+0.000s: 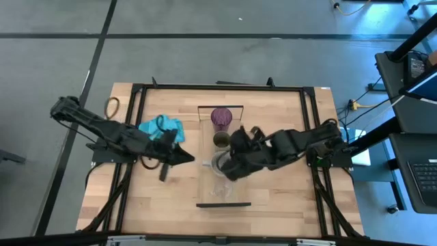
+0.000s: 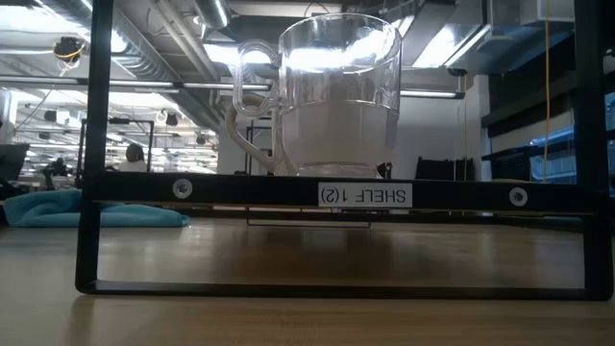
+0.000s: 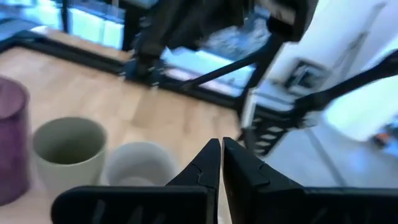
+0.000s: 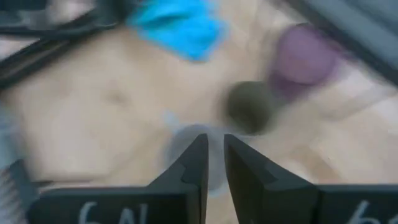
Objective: Stack small to large cups/mugs on shelf
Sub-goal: Return to Home Position
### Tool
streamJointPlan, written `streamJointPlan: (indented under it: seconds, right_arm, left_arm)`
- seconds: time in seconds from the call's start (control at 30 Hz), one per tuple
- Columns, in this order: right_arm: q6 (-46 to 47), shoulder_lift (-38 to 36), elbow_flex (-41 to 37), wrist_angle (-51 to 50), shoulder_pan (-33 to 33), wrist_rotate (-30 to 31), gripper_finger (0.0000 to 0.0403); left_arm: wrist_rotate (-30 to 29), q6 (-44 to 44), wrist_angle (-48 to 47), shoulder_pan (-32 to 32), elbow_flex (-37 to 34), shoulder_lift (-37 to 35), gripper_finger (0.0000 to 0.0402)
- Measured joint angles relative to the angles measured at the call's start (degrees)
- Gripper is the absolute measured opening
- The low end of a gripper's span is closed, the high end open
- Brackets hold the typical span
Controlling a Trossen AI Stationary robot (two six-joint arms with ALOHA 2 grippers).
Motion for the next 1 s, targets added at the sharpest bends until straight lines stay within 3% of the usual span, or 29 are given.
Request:
streamJointPlan:
  seconds: [0.13,0.27,0.4,0.53,0.77,0.83,1.0]
  right_arm:
    - [-10.3,-3.0,-2.1,8.5,1.7,-5.9,0.0054]
    - [-11.4,-3.5,-0.5,9.0,2.7,-15.3,0.0054]
    - [-15.6,-3.3,-0.9,15.6,6.1,-16.0,0.0054]
    - [-24.9,-3.3,-1.3,21.2,8.8,-15.8,0.0054]
    - [-34.3,-3.0,-1.3,27.5,9.2,-17.2,0.0054]
    - [-37.9,-2.4,-1.3,31.1,7.9,-21.0,0.0054]
    - [-43.2,-1.9,-1.3,36.9,3.0,-30.3,0.0054]
  left_arm:
    - [5.4,-4.4,-0.4,-0.9,0.0,-4.4,0.0011]
    - [12.0,-8.5,0.3,-2.9,0.0,-7.3,0.0011]
    - [9.9,-8.0,1.2,-6.5,0.0,-8.0,0.0012]
    - [12.0,-4.5,1.2,-10.2,0.0,-7.7,0.0012]
    - [13.0,4.9,2.7,-12.0,0.0,-8.6,0.0012]
    - [13.9,9.0,9.5,-11.8,-1.8,-8.2,0.0012]
    - [24.3,10.4,31.4,-7.7,-12.4,-7.5,0.0012]
